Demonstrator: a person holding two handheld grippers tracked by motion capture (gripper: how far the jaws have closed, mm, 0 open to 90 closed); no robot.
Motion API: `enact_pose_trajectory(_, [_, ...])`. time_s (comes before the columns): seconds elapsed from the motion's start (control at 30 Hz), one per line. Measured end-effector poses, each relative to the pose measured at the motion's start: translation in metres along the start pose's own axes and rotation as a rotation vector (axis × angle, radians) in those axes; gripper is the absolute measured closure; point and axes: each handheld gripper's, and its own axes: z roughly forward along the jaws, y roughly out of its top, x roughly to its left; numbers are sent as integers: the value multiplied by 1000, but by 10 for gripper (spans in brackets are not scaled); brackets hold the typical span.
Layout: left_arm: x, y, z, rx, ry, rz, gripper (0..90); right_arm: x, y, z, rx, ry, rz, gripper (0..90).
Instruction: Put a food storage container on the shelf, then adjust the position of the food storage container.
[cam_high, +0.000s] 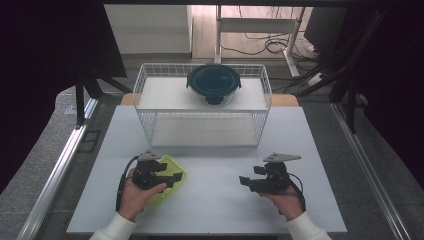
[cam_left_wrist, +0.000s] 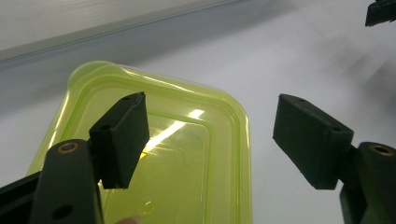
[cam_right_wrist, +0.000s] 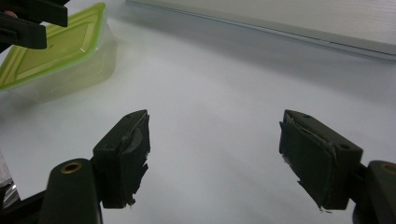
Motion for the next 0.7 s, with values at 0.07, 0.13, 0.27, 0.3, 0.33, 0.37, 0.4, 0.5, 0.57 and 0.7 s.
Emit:
enact_pose_trajectory(0.07, [0,-1,0,2,0,0,259,0,0,0,4,-1,0,242])
enact_pose_trajectory(0.13, [1,-1,-1,-4,5,-3,256,-1,0,0,1,-5,3,242])
enact_pose_trajectory(0.27, [2,-1,-2,-8,9,1,255,-2,1,-2,-9,5,21,244])
enact_pose_trajectory(0.3, [2,-1,-2,-8,11,2,256,-2,1,-1,-14,17,31,244])
enact_pose_trajectory(0.33, [2,-1,-2,-8,12,2,257,-2,1,-1,-15,20,33,244])
enact_pose_trajectory(0.37, [2,-1,-2,-6,13,3,257,-2,1,-1,-15,19,34,244])
enact_pose_trajectory(0.4, [2,-1,-1,-6,14,4,258,-2,1,-1,-14,18,33,244])
enact_pose_trajectory(0.5, [3,0,-3,-13,24,8,263,-3,1,-1,-14,15,31,244])
enact_pose_trajectory(0.57, [5,2,-6,-17,39,20,265,-3,0,-2,-15,8,24,244])
enact_pose_trajectory(0.7, [15,10,-12,-30,90,32,282,-3,-1,-3,-7,13,13,244])
